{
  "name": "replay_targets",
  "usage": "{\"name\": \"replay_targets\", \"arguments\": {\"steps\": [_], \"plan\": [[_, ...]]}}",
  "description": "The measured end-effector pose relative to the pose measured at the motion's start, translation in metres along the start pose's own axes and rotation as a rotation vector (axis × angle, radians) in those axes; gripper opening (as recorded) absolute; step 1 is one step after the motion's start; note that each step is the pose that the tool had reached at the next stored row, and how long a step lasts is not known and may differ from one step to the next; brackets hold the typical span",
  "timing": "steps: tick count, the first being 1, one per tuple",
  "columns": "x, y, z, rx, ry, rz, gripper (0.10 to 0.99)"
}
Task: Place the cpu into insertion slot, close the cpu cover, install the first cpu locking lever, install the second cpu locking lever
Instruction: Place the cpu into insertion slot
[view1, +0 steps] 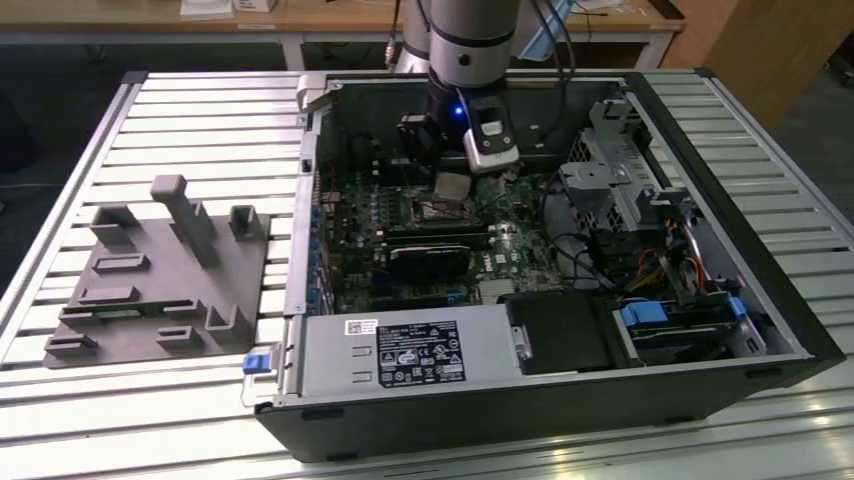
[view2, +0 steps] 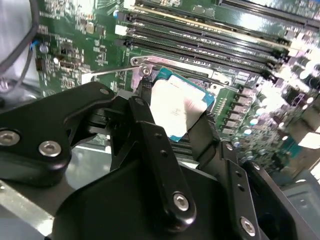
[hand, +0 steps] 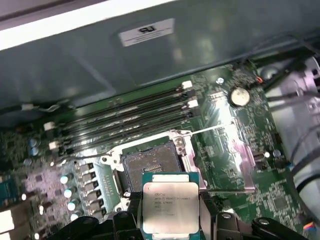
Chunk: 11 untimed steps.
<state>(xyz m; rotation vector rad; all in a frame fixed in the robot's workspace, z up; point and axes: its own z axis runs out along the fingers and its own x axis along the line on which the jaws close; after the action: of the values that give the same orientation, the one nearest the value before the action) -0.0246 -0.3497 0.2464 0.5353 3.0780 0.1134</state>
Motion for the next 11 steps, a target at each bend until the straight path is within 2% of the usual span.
{"name": "replay_targets", "arguments": {"steps": [11], "plan": [[0.0000, -0.0001, 0.0018, 0.001, -0.0144, 0.194, 0.541]]}}
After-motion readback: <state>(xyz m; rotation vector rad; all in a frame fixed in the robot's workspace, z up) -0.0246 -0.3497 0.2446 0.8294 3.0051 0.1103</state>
